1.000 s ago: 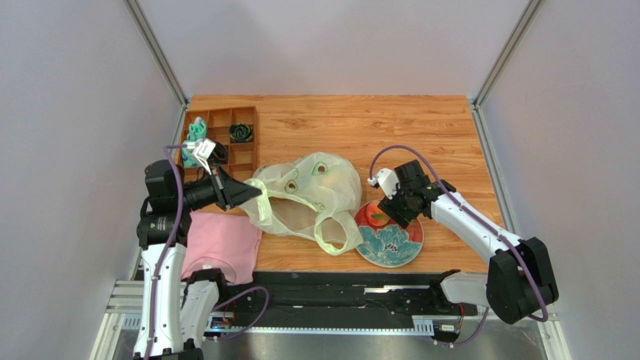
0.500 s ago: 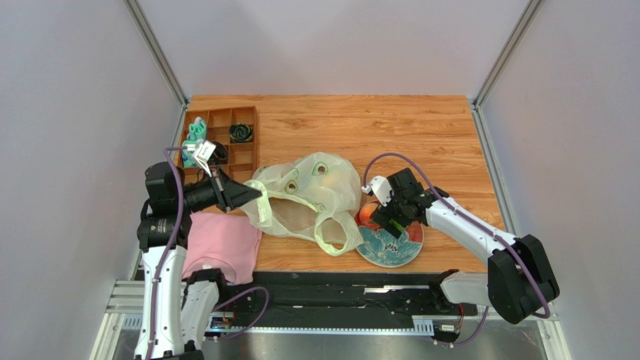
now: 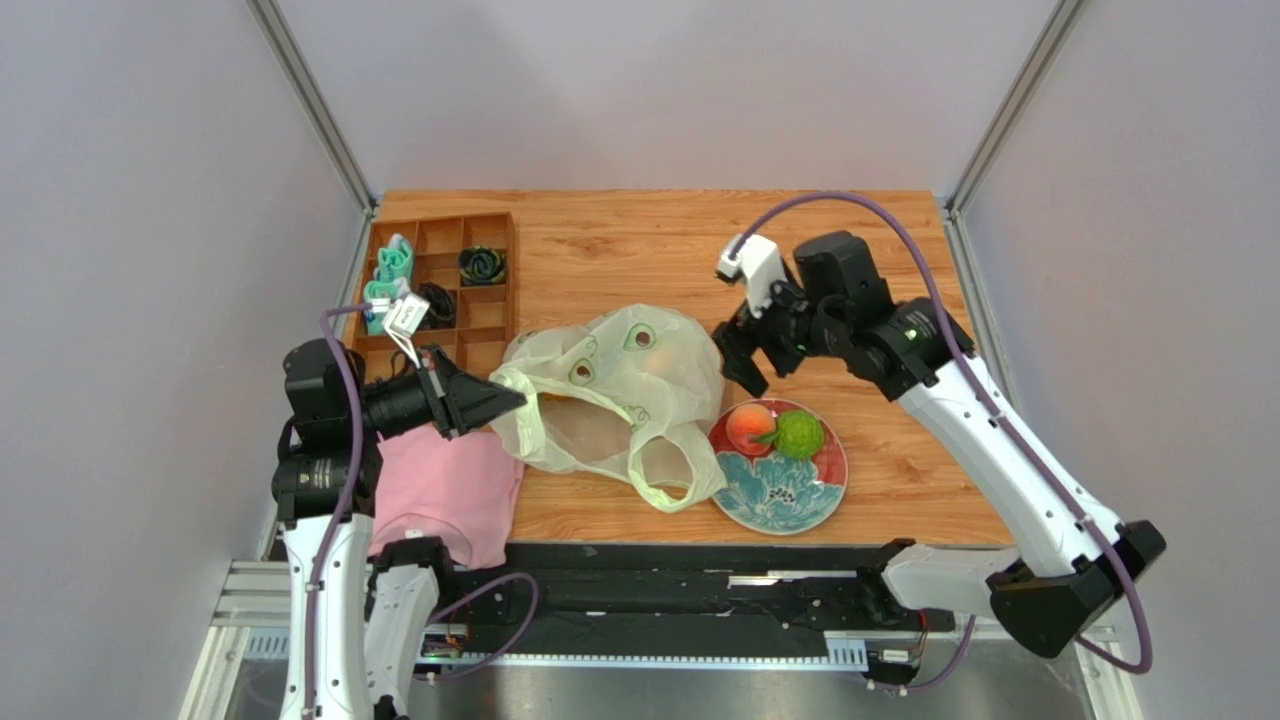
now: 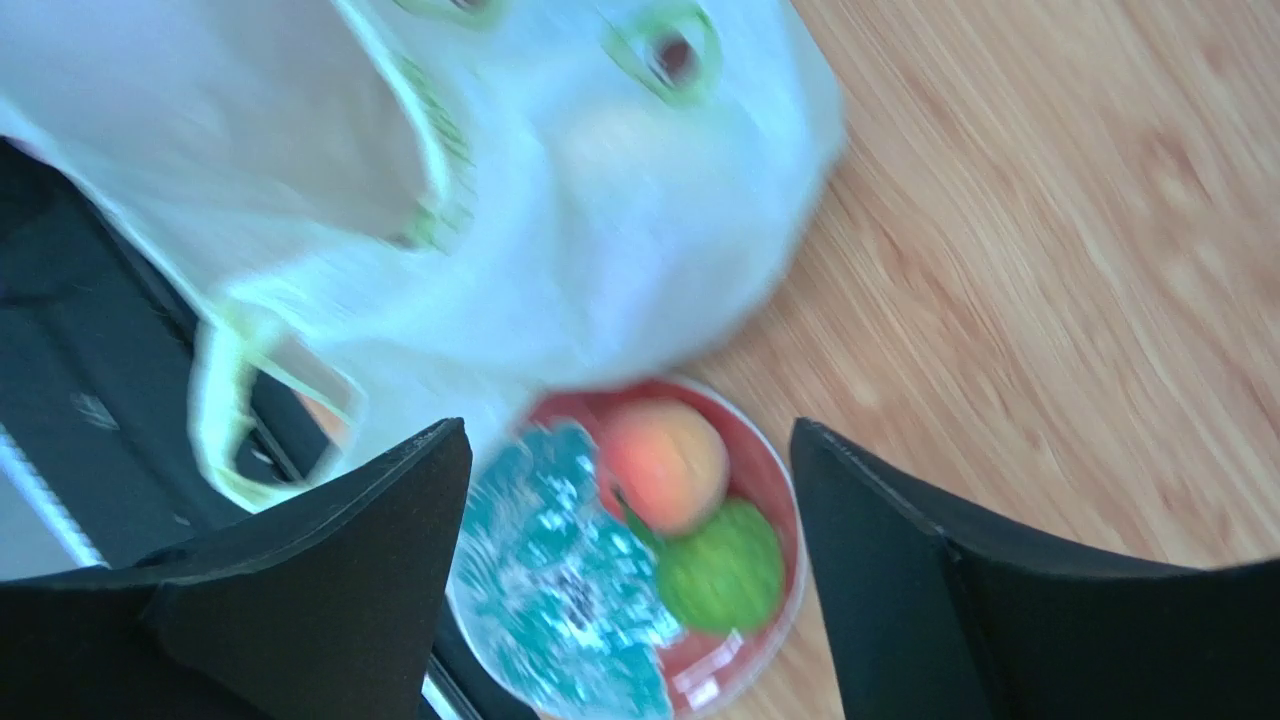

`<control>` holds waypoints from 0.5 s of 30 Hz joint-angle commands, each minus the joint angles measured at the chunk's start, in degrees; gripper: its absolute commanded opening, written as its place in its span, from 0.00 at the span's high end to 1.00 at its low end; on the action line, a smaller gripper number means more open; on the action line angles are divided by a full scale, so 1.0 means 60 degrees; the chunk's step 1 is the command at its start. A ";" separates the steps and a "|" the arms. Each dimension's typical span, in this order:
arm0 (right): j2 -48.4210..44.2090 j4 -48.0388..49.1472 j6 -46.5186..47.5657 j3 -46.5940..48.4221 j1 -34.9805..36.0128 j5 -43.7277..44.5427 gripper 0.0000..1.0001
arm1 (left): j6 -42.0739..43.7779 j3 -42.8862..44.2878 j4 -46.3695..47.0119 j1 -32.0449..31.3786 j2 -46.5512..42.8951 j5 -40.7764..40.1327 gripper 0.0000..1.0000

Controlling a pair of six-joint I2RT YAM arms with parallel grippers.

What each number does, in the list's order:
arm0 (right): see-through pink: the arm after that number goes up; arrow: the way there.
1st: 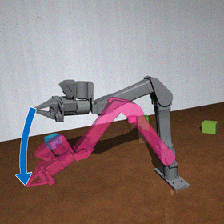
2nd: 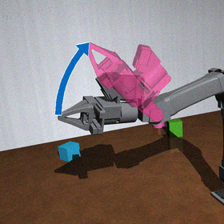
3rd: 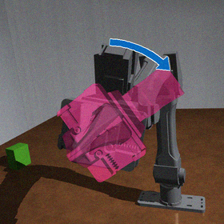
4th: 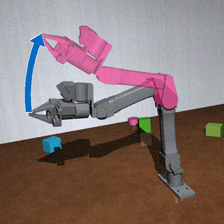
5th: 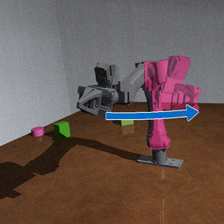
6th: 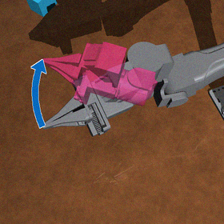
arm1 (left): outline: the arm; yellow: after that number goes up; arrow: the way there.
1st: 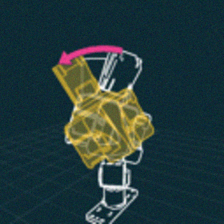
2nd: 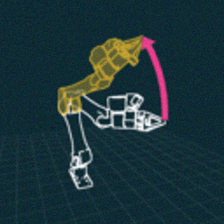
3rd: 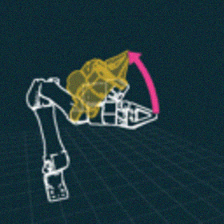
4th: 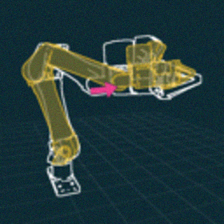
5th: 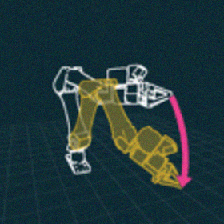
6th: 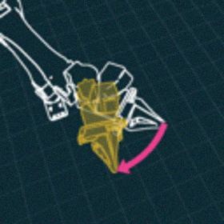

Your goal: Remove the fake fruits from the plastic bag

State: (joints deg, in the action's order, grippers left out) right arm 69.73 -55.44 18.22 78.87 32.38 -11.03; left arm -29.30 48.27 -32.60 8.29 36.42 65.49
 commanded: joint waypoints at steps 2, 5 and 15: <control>0.2098 0.0713 -0.1556 0.1326 0.1778 -0.1325 0.30 | -0.0346 0.0025 0.0424 0.0068 -0.0197 0.0407 1.00; 0.3546 0.0715 -0.1687 0.2248 0.2658 -0.1836 0.49 | -0.0434 0.0303 0.0409 0.0068 -0.0211 0.0436 1.00; 0.6306 0.0788 -0.3475 0.4111 0.3215 -0.2601 0.86 | -0.0083 0.1270 -0.0250 0.0083 -0.0300 0.0452 1.00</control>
State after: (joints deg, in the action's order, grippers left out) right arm 107.26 -51.55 3.16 99.20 51.18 -23.38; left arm -30.55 52.10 -33.63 8.34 34.52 67.05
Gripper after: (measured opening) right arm 0.155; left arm 0.008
